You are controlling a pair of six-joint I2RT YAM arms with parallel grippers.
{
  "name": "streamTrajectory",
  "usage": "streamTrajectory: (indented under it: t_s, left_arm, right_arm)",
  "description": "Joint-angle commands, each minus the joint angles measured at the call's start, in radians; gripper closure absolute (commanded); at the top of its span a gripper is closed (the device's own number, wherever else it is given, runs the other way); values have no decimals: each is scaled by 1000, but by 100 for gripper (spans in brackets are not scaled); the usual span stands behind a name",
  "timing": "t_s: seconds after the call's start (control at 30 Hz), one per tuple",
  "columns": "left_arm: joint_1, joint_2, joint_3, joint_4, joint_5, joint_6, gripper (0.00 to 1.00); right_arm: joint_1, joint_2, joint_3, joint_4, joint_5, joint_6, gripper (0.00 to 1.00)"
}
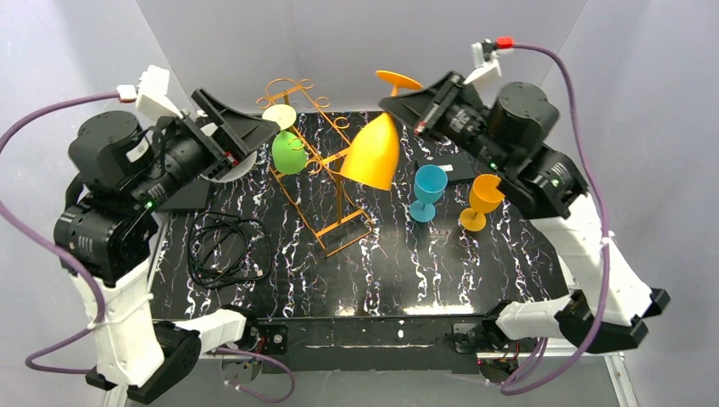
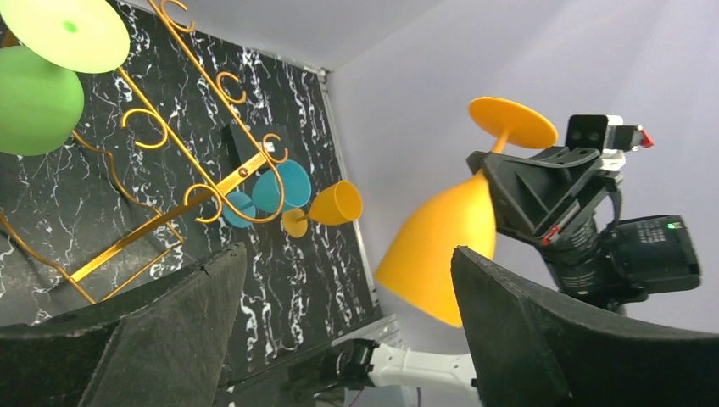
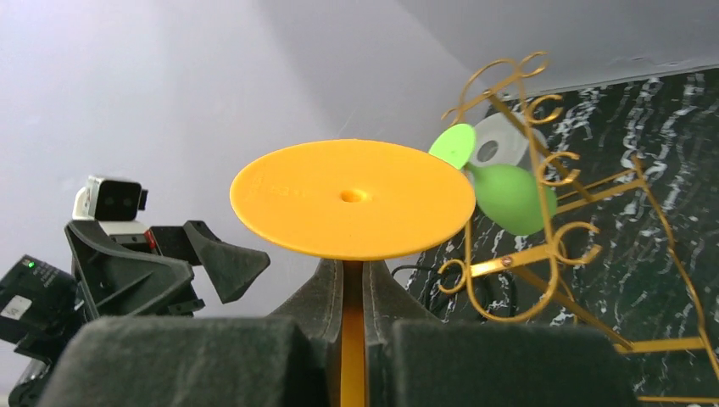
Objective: Take the wine glass off the wine glass rack
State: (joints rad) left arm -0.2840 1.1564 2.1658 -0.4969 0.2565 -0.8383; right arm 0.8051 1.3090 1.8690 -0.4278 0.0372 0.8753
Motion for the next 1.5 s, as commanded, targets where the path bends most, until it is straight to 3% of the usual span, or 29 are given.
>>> streamTrajectory:
  t_s: [0.0,0.17,0.4,0.67,0.83,1.23,1.47]
  left_arm:
    - [5,35,16,65,122,104,12]
    - [3,86,3,111,184,91,16]
    - [-45,160,9,173,223,78,19]
    - [-232,253,31,210,179,163,19]
    - [-294,305,42,259,184,170,19]
    - [-458,351,2,395,134,228,22]
    - [-534,358,-40,440,123,275,23]
  right_arm:
    - [-62,-93,-79,-52,147,121,99]
    - [-112,-196,-185,-117,256,187,99]
    - [-206,-296,-273,-232,293,321,99]
    - [-350,-293,-251,-369,196,454,99]
    - [-447,-300,-264,-342,104,581,99]
    - [-504,-378,-297,-414,176,846,99]
    - [-504,-423,-355,-389,208,921,99]
